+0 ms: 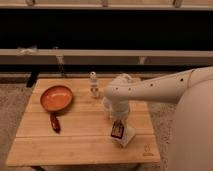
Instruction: Place the eraser on the white sponge
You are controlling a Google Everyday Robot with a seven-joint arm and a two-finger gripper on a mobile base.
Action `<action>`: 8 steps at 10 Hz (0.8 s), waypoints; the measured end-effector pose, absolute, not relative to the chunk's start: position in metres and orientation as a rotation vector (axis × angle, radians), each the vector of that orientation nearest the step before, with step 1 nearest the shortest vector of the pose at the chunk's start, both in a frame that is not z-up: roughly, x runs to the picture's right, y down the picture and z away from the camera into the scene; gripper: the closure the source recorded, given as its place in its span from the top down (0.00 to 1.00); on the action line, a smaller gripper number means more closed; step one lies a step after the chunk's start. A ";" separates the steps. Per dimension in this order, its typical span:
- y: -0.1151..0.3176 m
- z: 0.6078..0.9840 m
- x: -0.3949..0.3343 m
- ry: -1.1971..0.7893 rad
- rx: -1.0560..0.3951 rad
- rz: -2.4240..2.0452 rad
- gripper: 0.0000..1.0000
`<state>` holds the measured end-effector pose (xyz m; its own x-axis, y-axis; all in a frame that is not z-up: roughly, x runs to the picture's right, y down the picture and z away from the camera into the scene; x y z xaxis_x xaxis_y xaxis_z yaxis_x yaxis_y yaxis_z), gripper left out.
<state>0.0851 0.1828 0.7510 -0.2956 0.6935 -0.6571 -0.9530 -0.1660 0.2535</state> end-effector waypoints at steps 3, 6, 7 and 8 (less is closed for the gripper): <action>0.191 0.757 0.103 0.784 -0.495 1.766 0.00; 0.201 0.763 0.113 0.831 -0.524 1.760 0.14; 0.205 0.766 0.113 0.850 -0.535 1.752 0.26; 0.208 0.768 0.115 0.864 -0.539 1.749 0.36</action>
<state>0.1146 0.2077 0.7677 -0.3352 0.6136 -0.7150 -0.9407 -0.1754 0.2904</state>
